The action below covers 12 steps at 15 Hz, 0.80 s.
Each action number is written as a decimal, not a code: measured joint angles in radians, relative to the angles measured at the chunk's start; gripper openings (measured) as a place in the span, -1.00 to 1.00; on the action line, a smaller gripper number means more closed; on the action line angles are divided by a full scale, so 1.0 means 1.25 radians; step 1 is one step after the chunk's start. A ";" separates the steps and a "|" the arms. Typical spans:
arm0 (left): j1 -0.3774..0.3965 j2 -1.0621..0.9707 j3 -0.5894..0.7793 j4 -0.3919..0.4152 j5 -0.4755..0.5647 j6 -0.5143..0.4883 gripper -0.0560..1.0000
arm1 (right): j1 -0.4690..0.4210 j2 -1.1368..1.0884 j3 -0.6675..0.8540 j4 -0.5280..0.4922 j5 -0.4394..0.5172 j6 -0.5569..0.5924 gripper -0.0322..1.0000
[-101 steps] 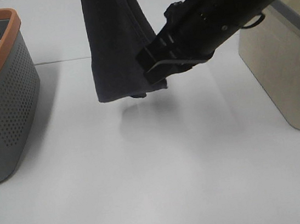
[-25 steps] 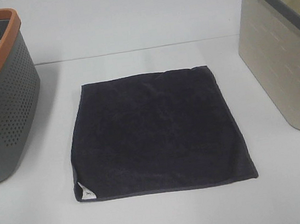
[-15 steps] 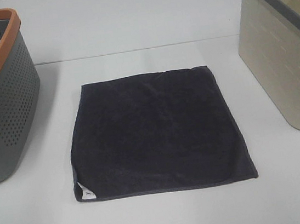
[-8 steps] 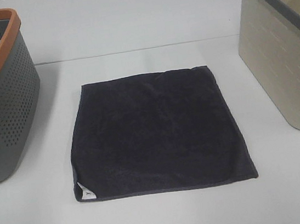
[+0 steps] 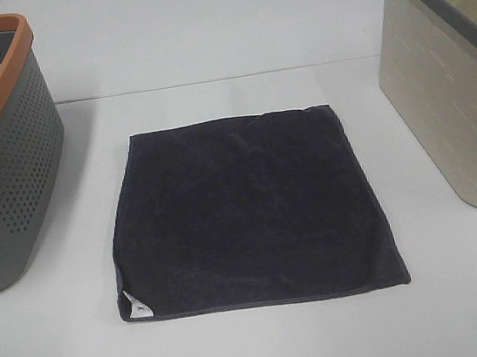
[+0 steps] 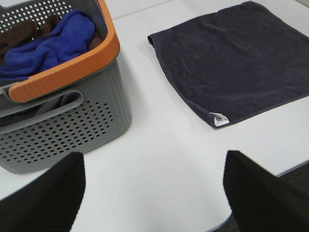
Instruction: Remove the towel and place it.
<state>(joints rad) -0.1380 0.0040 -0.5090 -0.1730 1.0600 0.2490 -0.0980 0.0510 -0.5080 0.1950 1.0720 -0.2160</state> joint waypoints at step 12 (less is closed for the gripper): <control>0.059 -0.007 0.000 0.003 0.000 0.000 0.53 | 0.097 -0.046 0.003 0.030 0.002 0.000 0.81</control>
<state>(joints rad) -0.0640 -0.0050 -0.5090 -0.1690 1.0600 0.2490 0.0230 -0.0070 -0.5040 0.2320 1.0750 -0.2160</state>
